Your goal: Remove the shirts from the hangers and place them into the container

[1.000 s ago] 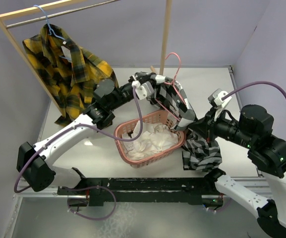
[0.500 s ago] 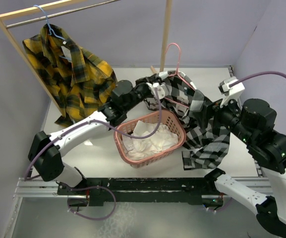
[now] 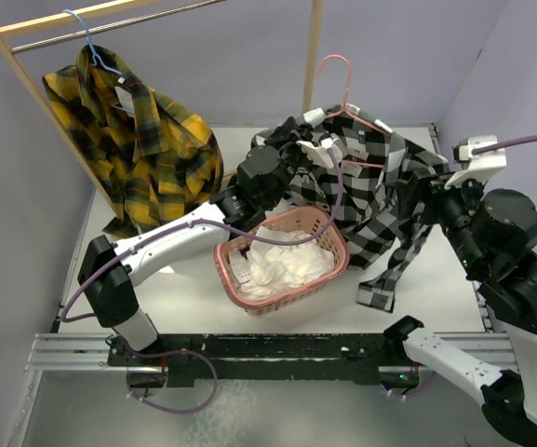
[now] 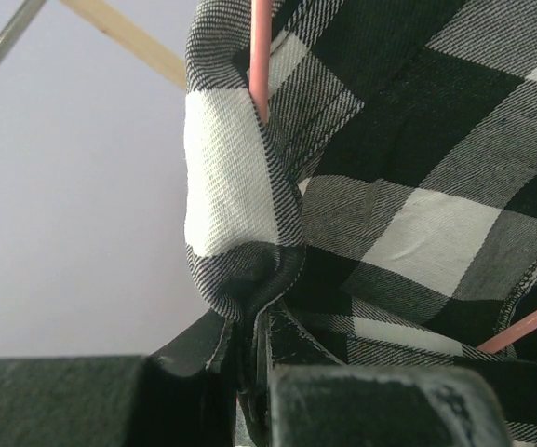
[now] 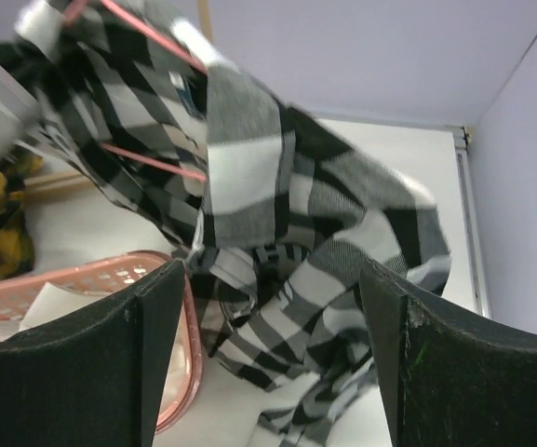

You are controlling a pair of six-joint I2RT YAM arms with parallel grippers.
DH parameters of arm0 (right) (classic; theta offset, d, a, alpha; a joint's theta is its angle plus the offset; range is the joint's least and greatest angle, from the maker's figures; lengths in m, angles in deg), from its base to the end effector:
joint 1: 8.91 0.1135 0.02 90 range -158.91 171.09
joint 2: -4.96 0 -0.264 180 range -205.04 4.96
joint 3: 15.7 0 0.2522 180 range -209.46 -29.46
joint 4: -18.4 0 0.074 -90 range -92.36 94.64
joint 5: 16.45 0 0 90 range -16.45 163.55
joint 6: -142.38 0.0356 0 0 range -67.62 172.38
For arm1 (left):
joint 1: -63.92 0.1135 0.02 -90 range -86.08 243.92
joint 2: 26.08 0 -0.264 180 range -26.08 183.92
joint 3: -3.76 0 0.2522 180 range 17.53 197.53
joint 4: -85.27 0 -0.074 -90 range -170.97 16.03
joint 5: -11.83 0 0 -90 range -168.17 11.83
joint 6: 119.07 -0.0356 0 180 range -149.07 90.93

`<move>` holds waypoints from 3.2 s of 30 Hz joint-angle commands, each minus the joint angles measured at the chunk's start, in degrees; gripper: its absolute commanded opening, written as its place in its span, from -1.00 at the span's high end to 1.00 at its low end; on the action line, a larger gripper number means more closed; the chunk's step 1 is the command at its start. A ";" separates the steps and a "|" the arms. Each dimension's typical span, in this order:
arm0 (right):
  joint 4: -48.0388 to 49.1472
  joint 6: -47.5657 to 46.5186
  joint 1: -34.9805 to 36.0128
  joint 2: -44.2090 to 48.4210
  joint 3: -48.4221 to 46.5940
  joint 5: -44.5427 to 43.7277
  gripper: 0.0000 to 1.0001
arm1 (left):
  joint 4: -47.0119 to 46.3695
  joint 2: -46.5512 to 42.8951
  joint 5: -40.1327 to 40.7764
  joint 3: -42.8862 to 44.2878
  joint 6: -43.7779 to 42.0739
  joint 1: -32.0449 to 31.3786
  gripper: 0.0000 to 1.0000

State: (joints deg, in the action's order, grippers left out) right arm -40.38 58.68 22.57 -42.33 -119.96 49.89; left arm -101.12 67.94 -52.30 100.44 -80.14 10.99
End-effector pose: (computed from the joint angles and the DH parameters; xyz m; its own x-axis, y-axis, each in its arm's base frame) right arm 0.0799 0.0322 0.5156 -0.0417 0.0923 -0.9949 -0.1325 0.9864 0.0971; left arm 0.2506 -0.3059 0.4052 0.4160 0.6105 -0.6739 0.2142 0.6545 0.7251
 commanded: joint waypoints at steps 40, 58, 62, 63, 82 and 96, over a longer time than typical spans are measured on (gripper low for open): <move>0.56 5.28 0.24 5.76 10.18 -18.82 1.00 | -11.15 1.46 15.06 4.80 -13.51 -5.03 1.00; 8.40 -4.92 0.20 12.00 5.04 -41.29 1.00 | -20.23 -2.13 13.14 -1.91 -23.45 -3.07 1.00; 10.31 -9.44 0.24 10.93 3.36 -43.55 1.00 | -22.80 -1.96 13.39 -2.62 -24.61 -1.50 1.00; 11.60 -11.58 0.20 10.71 3.36 -44.40 1.00 | -23.61 -2.10 13.31 -2.89 -25.26 -1.41 1.00; 0.05 -5.45 0.24 9.57 3.84 -38.04 1.00 | -9.00 -15.12 7.50 -0.99 -17.63 2.65 1.00; -8.93 2.66 0.24 8.65 -1.30 -9.35 -0.07 | -10.96 -9.52 5.04 -2.15 -14.39 0.77 1.00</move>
State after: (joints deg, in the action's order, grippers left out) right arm -46.93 58.27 23.21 -35.03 -117.90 33.19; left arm -104.92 57.01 -50.88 96.40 -97.08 11.60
